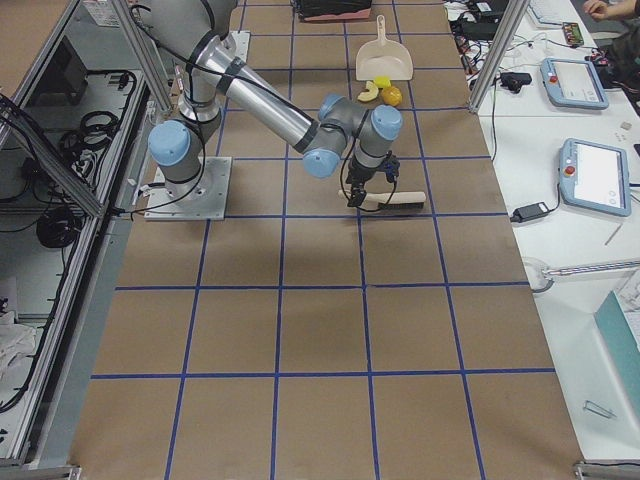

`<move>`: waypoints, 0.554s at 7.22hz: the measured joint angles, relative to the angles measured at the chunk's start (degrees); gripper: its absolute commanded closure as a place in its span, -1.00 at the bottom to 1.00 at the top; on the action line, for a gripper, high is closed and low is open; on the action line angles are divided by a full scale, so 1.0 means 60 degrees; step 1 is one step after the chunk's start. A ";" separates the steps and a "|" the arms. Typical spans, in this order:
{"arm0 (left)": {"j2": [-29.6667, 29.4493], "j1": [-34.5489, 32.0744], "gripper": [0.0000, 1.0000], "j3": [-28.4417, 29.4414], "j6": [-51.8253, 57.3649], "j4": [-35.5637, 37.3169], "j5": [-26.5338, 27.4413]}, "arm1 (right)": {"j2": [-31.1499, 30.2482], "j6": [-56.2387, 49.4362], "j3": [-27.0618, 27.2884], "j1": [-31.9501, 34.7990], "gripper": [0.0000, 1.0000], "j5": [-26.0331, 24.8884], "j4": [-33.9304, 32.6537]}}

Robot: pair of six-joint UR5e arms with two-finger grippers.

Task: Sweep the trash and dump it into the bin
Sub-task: 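Lift the brush with the right gripper while the left gripper repositions the dustpan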

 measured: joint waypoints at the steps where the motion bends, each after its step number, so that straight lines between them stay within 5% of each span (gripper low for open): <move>1: -0.0300 0.0081 -1.00 -0.0039 0.0756 0.0480 0.0006 | 0.0033 0.0025 0.0000 -0.0005 -0.21 0.0013 -0.0017; 3: -0.1166 0.0447 -1.00 -0.0128 0.2854 0.1579 0.0002 | 0.0096 0.0068 -0.0004 -0.0007 0.82 0.0063 -0.0036; 4: -0.1619 0.0695 -1.00 -0.0221 0.4228 0.2188 0.0000 | 0.0114 0.0073 -0.0019 -0.0007 1.00 0.0075 -0.0044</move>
